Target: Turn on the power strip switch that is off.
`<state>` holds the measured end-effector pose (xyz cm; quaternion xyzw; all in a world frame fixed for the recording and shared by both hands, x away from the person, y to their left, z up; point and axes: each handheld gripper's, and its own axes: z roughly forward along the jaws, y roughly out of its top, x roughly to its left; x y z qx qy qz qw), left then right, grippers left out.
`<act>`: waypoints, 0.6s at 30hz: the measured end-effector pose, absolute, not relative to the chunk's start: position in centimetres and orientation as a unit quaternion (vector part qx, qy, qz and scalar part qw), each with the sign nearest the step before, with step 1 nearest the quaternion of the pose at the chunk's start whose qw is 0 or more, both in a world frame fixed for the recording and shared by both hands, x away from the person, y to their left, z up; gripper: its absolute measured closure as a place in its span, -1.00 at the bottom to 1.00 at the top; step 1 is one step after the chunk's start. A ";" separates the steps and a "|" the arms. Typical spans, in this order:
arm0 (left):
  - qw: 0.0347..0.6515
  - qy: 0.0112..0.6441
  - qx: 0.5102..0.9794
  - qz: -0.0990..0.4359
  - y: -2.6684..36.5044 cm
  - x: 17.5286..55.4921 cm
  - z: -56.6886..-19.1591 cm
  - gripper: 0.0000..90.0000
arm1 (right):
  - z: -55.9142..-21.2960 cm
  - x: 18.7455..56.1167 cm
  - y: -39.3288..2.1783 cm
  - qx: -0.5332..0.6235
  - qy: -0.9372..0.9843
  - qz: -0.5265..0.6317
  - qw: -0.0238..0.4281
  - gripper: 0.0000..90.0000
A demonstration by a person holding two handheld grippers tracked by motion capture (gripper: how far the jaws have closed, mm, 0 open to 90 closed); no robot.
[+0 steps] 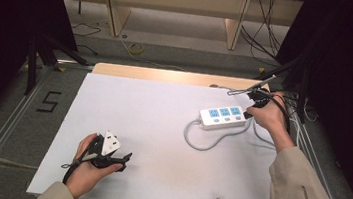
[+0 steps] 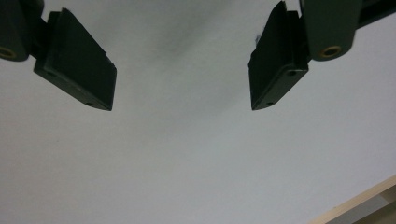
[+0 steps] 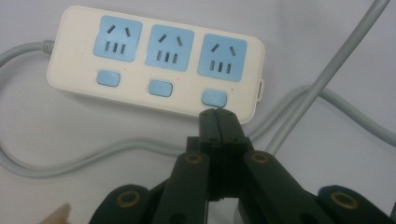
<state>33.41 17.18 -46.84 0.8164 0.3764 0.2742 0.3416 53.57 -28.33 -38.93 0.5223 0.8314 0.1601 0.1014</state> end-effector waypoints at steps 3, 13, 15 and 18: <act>0.342 0.375 0.817 0.275 17.2 33.4 -46.8 -0.48 | -39.1 53.7 -28.2 0.523 0.830 0.161 0.103 1.00; 0.339 0.372 0.819 0.273 17.1 33.4 -46.8 -0.48 | -39.9 54.4 -27.8 0.522 0.832 0.158 0.103 1.00; 0.341 0.373 0.819 0.274 17.1 33.4 -46.9 -0.48 | -40.0 54.5 -27.8 0.523 0.831 0.158 0.102 1.00; 0.340 0.372 0.819 0.273 17.1 33.4 -46.8 -0.48 | -40.1 54.6 -27.7 0.525 0.830 0.158 0.103 1.00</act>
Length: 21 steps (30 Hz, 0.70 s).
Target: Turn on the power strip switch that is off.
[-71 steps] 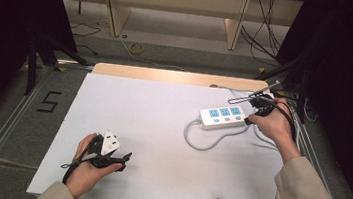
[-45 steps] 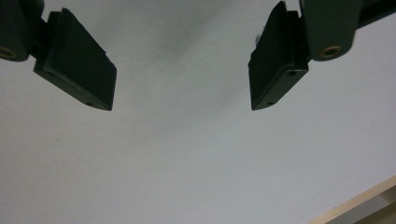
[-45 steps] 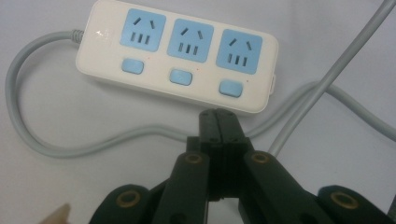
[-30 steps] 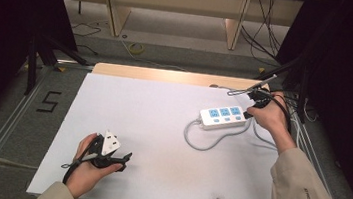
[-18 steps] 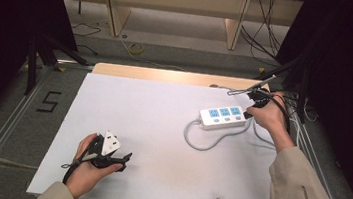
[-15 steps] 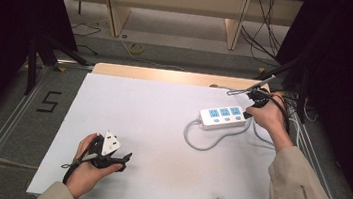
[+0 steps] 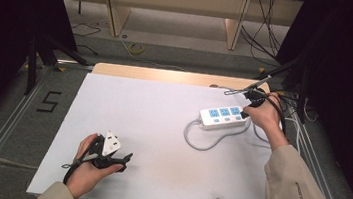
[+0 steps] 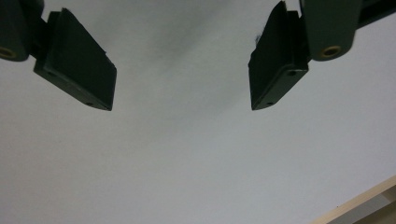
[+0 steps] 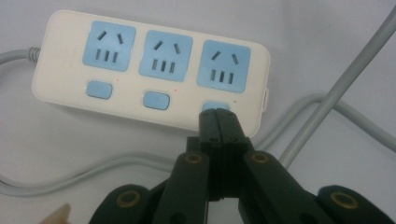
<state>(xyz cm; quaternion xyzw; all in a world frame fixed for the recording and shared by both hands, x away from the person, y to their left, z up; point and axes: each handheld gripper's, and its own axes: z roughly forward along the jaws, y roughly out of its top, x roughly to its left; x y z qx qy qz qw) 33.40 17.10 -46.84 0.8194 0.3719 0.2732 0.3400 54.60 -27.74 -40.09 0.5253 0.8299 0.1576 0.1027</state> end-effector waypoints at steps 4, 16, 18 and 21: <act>0.340 0.372 0.819 0.273 17.1 33.4 -46.8 -0.48 | -40.3 54.8 -27.8 0.527 0.828 0.161 0.103 1.00; 0.339 0.371 0.820 0.273 17.1 33.4 -46.8 -0.48 | -40.7 55.2 -28.1 0.533 0.825 0.158 0.104 1.00; 0.340 0.372 0.820 0.273 17.1 33.4 -46.9 -0.48 | -40.8 55.3 -28.0 0.534 0.824 0.158 0.103 1.00; 0.339 0.371 0.820 0.272 17.1 33.4 -46.9 -0.48 | -40.8 55.4 -28.0 0.533 0.824 0.159 0.103 1.00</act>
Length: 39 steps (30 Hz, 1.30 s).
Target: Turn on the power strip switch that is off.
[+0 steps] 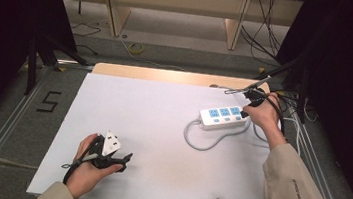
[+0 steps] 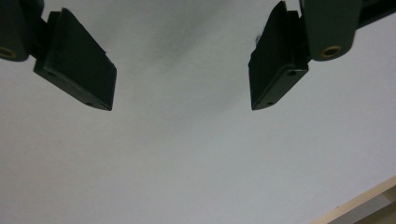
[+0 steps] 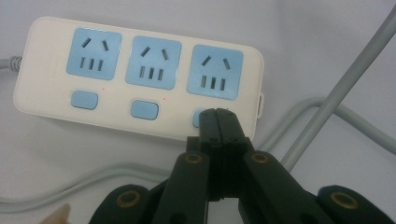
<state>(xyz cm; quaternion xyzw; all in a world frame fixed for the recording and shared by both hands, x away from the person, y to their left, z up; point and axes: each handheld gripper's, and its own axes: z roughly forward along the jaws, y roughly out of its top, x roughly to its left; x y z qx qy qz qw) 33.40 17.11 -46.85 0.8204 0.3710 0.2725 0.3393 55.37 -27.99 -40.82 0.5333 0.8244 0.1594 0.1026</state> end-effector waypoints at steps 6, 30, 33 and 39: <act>0.341 0.372 0.819 0.273 17.1 33.4 -46.8 -0.48 | -41.0 55.6 -27.9 0.533 0.825 0.157 0.105 1.00; 0.340 0.370 0.820 0.272 17.1 33.4 -46.8 -0.48 | -41.8 56.3 -27.4 0.534 0.824 0.156 0.107 1.00; 0.343 0.372 0.819 0.272 17.1 33.4 -46.9 -0.48 | -41.9 56.4 -27.3 0.532 0.826 0.154 0.105 1.00; 0.341 0.371 0.819 0.272 17.1 33.4 -46.9 -0.48 | -42.2 56.6 -27.1 0.534 0.825 0.151 0.105 1.00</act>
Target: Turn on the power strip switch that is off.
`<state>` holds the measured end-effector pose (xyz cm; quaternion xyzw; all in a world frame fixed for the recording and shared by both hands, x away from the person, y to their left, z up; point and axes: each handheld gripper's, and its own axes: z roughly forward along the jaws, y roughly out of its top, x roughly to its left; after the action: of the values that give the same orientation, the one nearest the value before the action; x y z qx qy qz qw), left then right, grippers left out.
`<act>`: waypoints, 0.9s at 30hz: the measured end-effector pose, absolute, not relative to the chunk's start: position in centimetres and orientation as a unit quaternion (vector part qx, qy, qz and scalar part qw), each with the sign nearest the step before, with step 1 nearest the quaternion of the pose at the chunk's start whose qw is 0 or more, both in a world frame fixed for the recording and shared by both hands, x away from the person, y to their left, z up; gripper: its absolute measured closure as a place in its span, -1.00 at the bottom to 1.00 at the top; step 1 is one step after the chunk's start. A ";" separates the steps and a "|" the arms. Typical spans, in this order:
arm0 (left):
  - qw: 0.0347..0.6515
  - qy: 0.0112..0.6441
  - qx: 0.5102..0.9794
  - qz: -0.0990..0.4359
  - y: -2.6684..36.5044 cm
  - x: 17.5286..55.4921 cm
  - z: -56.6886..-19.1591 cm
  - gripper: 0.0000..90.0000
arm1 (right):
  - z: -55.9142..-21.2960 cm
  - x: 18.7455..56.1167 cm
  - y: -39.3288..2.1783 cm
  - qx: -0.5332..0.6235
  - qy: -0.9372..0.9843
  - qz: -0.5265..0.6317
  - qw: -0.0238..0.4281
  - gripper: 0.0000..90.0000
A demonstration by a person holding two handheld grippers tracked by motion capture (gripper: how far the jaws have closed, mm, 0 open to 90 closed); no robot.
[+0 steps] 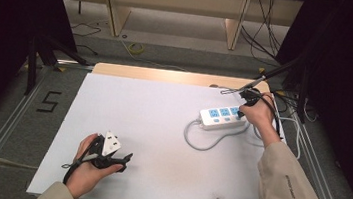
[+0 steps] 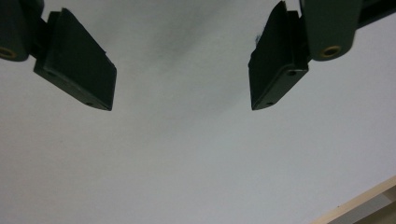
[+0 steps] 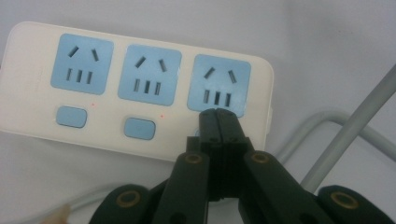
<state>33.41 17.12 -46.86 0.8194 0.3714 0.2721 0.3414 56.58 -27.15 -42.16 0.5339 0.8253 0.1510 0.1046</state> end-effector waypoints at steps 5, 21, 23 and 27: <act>0.342 0.372 0.819 0.272 17.1 33.4 -46.9 -0.48 | -42.3 56.7 -27.0 0.533 0.826 0.151 0.104 1.00; 0.342 0.371 0.819 0.272 17.1 33.4 -46.9 -0.49 | -42.5 56.9 -26.9 0.534 0.826 0.152 0.101 1.00; 0.342 0.371 0.819 0.272 17.1 33.4 -46.9 -0.49 | -42.5 56.9 -26.9 0.534 0.826 0.151 0.101 1.00; 0.343 0.369 0.819 0.273 17.1 33.4 -46.9 -0.49 | -42.5 56.9 -26.9 0.535 0.825 0.153 0.100 1.00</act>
<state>33.44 17.08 -46.88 0.8193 0.3695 0.2731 0.3429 56.94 -26.91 -42.54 0.5349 0.8250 0.1525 0.0999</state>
